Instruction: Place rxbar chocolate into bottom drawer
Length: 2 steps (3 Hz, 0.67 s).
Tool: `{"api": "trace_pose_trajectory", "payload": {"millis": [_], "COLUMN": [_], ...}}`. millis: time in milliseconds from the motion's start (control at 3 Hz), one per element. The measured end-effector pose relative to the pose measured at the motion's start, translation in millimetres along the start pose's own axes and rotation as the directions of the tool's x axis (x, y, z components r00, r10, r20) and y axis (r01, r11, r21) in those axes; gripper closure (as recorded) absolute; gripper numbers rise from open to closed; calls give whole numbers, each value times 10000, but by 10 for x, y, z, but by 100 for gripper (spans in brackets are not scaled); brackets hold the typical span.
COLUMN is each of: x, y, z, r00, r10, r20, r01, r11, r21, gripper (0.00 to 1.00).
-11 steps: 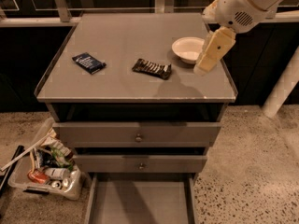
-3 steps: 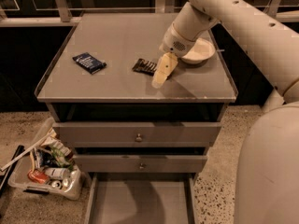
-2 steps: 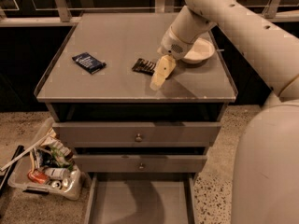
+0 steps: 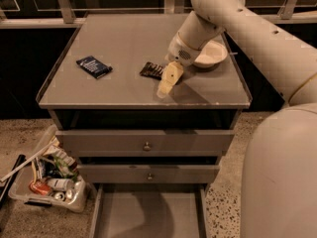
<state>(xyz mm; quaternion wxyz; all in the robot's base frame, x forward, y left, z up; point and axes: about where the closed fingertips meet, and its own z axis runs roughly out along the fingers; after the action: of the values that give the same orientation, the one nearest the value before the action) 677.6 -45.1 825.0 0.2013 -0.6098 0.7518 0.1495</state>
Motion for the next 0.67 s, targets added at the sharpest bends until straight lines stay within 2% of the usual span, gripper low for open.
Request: {"api": "trace_pose_trajectory", "payload": {"millis": [333, 667], "x": [0, 0], "y": [0, 0], "z": [0, 1], "r00": [10000, 10000], "r10": [0, 0], "r20": [0, 0], "r01": [0, 0], "r11": [10000, 10000], "r21": [0, -1], "gripper": [18, 42]}}
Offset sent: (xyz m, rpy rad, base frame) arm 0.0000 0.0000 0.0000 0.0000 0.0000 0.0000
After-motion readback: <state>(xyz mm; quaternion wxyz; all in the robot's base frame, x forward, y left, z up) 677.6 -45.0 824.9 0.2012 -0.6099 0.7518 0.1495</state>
